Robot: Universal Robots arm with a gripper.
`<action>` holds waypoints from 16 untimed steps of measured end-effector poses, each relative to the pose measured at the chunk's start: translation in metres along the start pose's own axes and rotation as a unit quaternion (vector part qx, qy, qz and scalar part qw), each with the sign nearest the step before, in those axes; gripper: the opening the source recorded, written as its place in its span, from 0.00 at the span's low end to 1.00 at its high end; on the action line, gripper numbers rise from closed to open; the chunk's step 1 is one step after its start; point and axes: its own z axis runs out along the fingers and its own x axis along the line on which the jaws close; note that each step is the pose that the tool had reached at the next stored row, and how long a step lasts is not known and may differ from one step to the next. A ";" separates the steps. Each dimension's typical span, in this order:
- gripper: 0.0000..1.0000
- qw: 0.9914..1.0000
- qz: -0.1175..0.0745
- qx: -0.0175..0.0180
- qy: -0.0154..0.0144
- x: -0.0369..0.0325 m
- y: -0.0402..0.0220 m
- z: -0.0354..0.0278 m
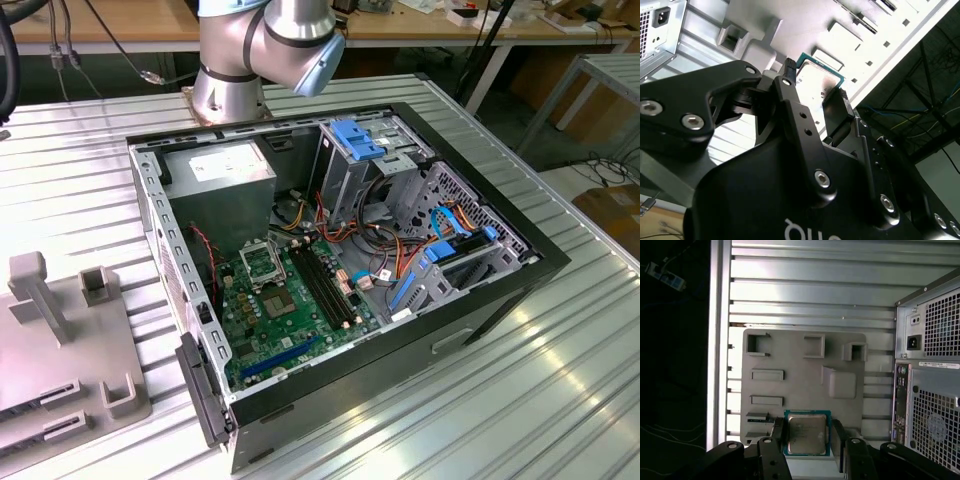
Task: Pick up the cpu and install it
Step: 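Pick up the cpu and move it towards the insertion slot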
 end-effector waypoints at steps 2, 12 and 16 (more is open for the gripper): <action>0.47 1.000 0.000 0.000 0.000 -0.0003 0.0000 0.0001; 0.47 1.000 0.000 0.000 0.000 -0.0052 -0.0002 0.0001; 0.47 1.000 0.000 0.000 0.000 -0.0085 -0.0003 0.0000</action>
